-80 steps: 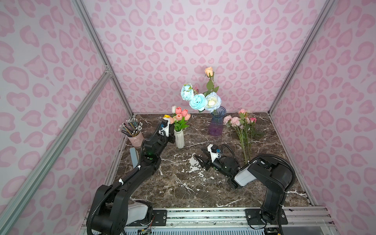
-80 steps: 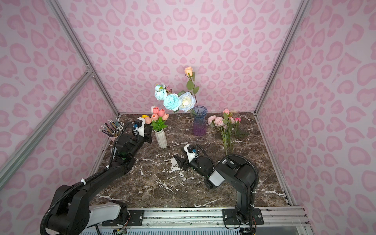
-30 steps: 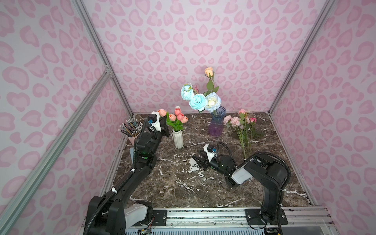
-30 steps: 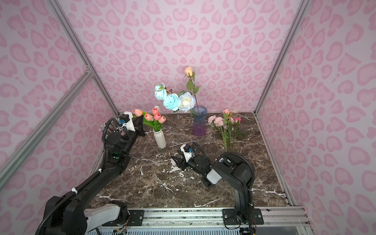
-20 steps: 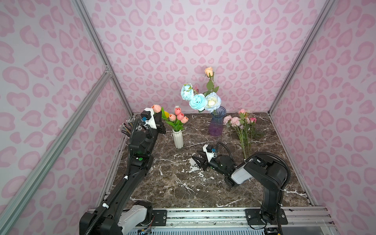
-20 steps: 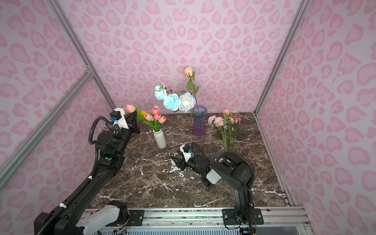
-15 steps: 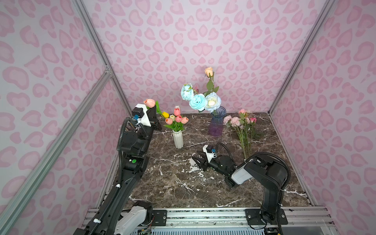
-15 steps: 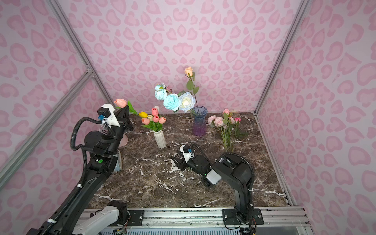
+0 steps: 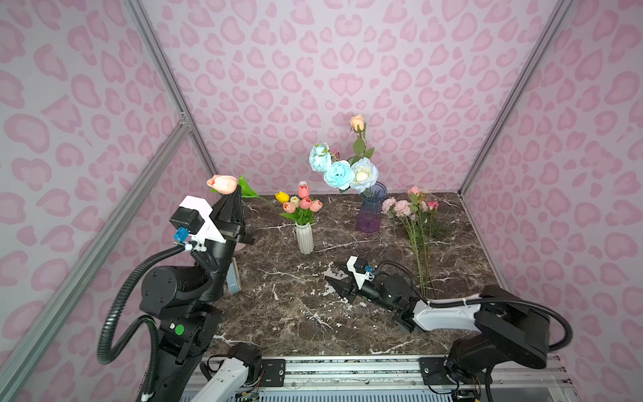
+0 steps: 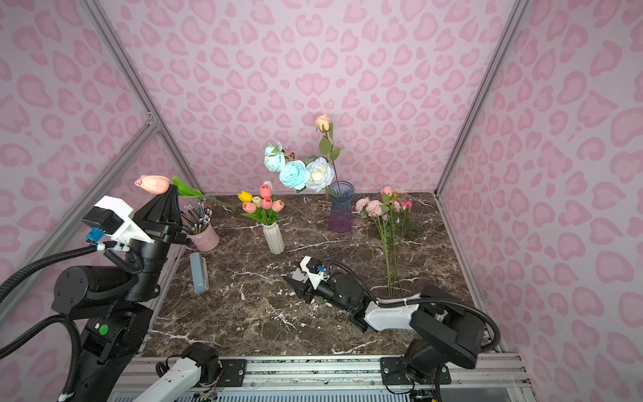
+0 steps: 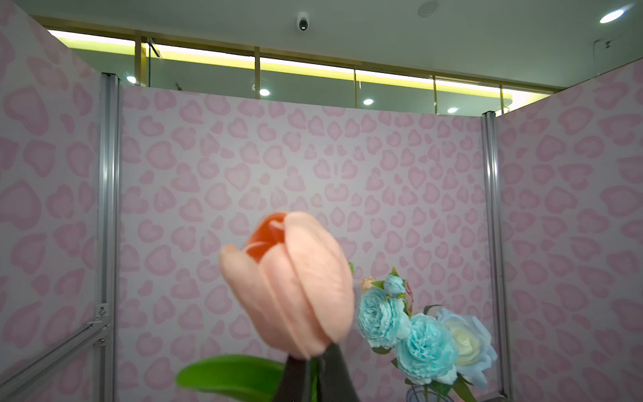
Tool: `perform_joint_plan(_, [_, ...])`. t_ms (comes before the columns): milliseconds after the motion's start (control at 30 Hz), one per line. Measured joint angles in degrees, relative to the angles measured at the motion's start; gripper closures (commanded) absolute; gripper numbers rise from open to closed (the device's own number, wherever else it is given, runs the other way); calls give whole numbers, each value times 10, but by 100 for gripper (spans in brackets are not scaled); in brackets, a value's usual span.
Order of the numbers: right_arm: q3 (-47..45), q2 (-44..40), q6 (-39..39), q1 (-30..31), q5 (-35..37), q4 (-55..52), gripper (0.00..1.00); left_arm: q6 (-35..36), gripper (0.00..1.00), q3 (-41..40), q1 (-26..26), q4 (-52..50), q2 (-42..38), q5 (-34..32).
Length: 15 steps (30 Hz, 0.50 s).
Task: Pick out pink flowers from the vase
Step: Pick up the flower from the vase, then place the flower at the center of the board.
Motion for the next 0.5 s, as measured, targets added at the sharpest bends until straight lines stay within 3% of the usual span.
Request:
perform_joint_plan(267, [39, -236, -27, 28, 77, -247, 39, -101, 98, -74, -51, -110, -77, 61])
perform_joint_plan(500, [38, -342, -35, 47, 75, -365, 31, -182, 98, -182, -81, -99, -94, 198])
